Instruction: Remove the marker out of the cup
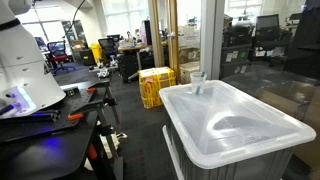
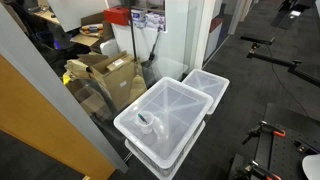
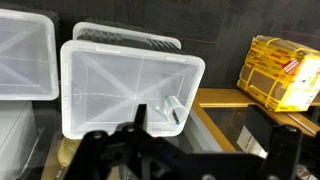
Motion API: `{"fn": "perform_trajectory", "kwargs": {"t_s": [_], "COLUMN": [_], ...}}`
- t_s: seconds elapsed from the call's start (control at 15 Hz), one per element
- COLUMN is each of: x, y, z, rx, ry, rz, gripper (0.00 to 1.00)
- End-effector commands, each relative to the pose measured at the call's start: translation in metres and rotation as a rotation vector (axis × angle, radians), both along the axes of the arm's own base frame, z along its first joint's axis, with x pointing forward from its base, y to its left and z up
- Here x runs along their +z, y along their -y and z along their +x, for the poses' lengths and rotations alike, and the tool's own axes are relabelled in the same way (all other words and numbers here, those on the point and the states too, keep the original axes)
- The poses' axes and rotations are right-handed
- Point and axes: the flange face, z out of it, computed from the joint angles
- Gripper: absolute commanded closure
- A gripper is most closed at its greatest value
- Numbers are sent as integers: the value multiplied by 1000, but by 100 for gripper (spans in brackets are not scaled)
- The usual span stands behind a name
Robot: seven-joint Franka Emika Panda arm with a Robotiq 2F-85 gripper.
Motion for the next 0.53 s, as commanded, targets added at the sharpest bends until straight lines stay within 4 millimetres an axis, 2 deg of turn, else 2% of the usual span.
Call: {"fn": "perform_trajectory", "kwargs": {"t_s": [0.0, 0.47], "x": [1, 0], "y": [0, -1], "z": [0, 3], "rx": [0, -2], "ry": [-1, 17], "rz": [0, -15], "gripper": [0, 0]}}
